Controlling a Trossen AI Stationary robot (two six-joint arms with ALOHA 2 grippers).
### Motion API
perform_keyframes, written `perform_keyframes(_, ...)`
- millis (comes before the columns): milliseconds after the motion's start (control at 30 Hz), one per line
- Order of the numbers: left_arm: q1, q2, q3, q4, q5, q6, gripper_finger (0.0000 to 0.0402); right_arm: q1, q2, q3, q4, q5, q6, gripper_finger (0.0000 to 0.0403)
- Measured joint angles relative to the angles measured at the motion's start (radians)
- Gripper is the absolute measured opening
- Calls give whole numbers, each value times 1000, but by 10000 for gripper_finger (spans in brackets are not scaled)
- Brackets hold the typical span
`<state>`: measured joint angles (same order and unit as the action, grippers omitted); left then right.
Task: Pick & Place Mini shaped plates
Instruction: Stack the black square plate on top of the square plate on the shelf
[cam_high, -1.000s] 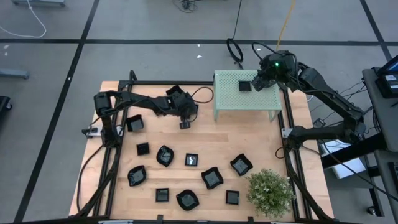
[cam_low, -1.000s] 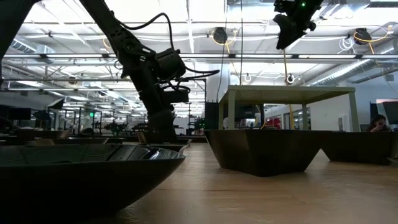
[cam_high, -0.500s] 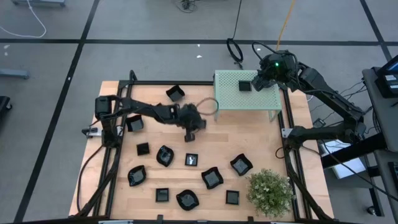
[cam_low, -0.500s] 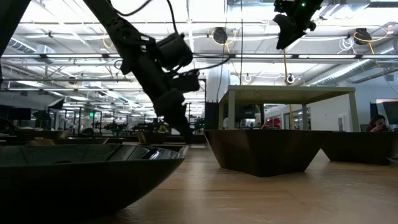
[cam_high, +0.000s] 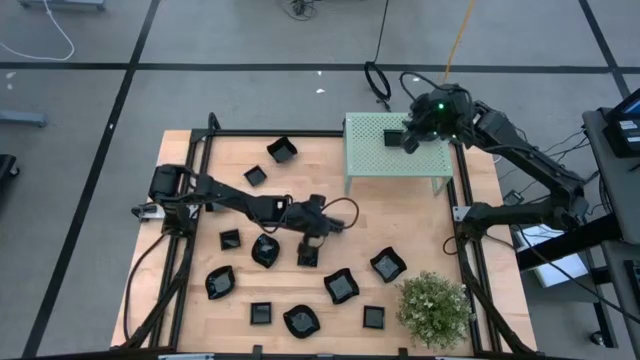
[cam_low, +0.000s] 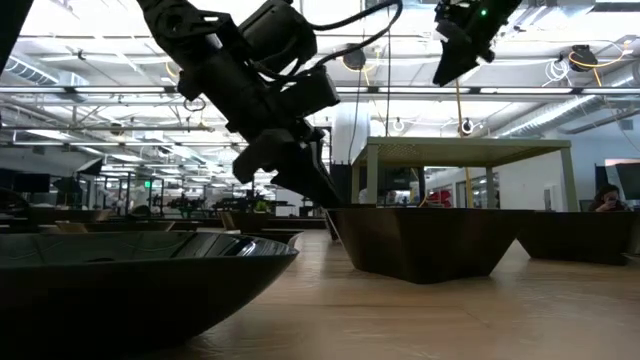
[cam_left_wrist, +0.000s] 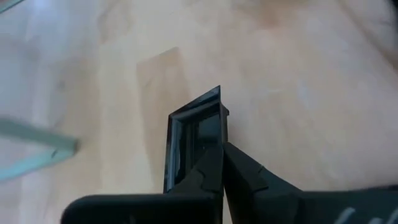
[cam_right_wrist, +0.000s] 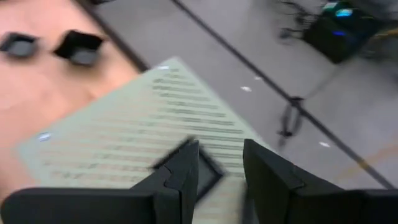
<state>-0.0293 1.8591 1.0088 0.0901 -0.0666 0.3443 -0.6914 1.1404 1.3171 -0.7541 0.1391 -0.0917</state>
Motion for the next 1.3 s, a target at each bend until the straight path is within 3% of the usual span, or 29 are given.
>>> perform_keyframes(133,0,0,0,26,-13,-95,22,23,0,-56,47,-64,-17,116)
perform_keyframes(433,-24,-7,-1,40,-13,-279,126,151,-4,-146,49,-73,-129,116)
perform_keyframes(600,-25,-86,-1,30,-44,-359,161,244,-4,-240,136,-233,-99,116)
perform_keyframes(967,-25,-414,-1,-122,-144,-656,170,491,29,-523,670,-241,193,116)
perform_keyframes(1133,-25,-539,-1,-129,-145,-670,170,601,155,-536,768,-139,284,117)
perform_keyframes(1300,-29,-631,-1,-132,-144,-700,170,689,306,-537,889,-137,343,133)
